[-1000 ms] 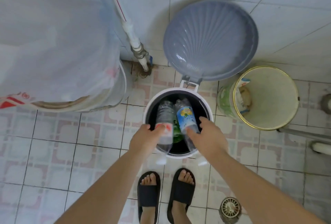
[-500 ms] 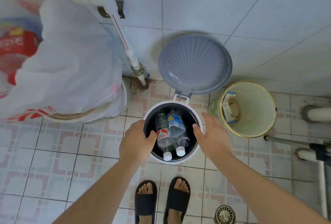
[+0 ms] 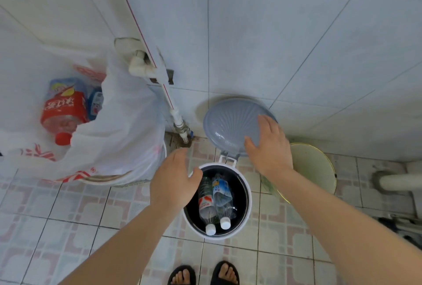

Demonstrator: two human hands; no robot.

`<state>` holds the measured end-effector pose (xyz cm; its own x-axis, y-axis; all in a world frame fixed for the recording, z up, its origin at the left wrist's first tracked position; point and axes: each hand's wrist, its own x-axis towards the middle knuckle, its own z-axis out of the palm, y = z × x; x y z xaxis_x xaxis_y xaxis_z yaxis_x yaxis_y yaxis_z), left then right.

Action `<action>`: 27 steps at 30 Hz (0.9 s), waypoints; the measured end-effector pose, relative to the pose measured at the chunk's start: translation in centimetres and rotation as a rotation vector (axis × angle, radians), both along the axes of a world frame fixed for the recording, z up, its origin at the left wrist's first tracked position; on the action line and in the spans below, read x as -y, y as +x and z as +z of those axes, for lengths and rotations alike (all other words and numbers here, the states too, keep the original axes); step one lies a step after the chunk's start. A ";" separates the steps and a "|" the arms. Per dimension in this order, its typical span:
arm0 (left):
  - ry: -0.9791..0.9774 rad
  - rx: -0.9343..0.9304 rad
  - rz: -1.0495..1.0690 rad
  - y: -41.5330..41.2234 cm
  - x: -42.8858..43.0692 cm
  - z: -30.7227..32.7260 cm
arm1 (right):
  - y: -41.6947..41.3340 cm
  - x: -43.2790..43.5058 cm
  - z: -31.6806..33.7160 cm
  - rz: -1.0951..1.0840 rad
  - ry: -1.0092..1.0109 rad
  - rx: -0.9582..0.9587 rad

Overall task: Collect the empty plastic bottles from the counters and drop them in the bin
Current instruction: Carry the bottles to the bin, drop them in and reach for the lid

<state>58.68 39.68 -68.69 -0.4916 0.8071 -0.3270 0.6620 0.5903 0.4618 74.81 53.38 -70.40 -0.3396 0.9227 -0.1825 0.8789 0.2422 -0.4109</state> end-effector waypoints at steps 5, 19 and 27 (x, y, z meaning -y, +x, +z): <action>0.010 -0.044 -0.029 -1.2 -1.8 -0.3 | -1.3 -3.3 0.2 0.028 0.013 0.066; 0.019 -0.218 -0.249 -2.8 -4.1 -2.5 | -0.8 -6.3 -2.8 0.058 -0.108 0.147; -0.006 -0.187 -0.248 -1.5 -4.0 -2.1 | 1.2 0.0 -2.3 0.054 0.025 0.069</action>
